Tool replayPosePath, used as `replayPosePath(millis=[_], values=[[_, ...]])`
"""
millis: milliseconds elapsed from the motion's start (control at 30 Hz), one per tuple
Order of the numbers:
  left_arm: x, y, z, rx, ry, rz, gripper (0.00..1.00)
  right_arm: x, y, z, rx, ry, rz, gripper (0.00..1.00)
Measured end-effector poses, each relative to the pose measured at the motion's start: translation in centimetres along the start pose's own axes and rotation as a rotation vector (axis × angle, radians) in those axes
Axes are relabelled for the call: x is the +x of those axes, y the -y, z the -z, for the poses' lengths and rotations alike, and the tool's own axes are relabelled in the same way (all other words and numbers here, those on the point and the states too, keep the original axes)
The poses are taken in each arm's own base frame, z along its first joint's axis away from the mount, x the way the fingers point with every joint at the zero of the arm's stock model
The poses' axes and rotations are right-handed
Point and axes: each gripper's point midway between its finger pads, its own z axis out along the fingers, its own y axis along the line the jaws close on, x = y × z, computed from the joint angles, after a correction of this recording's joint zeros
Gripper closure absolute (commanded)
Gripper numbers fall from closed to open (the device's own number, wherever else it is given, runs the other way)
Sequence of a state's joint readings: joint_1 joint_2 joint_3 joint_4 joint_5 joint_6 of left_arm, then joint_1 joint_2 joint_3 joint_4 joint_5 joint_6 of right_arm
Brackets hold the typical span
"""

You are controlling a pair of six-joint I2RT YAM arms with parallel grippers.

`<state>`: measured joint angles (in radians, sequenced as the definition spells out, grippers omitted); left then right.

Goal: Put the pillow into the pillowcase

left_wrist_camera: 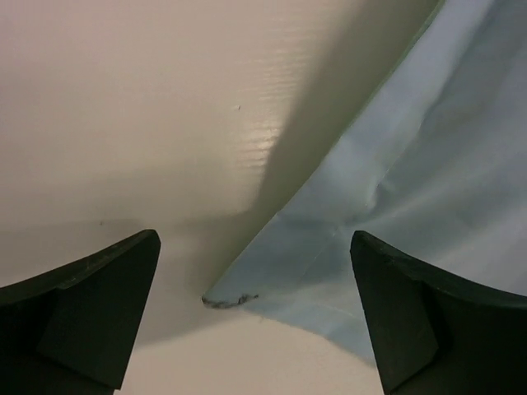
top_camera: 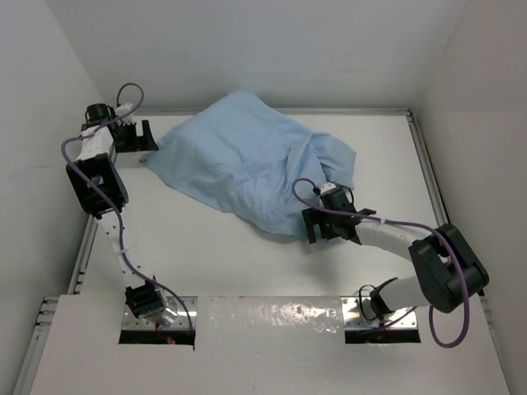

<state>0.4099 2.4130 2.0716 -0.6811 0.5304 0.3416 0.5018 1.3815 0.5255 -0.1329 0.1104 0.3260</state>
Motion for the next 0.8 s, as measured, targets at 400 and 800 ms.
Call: replayPosePath(millis=[400, 800], values=[[4.7, 4.6, -1.4, 0.282, -0.053, 0.052, 1.0, -2.2, -1.0, -1.1, -0.025, 0.122, -0.109, 1.0], [-16.0, 7.3, 31.6, 0.244, 0.722, -0.006, 1.0, -29.3, 4.7, 34.1, 0.043, 1.029, -0.219, 1.0]])
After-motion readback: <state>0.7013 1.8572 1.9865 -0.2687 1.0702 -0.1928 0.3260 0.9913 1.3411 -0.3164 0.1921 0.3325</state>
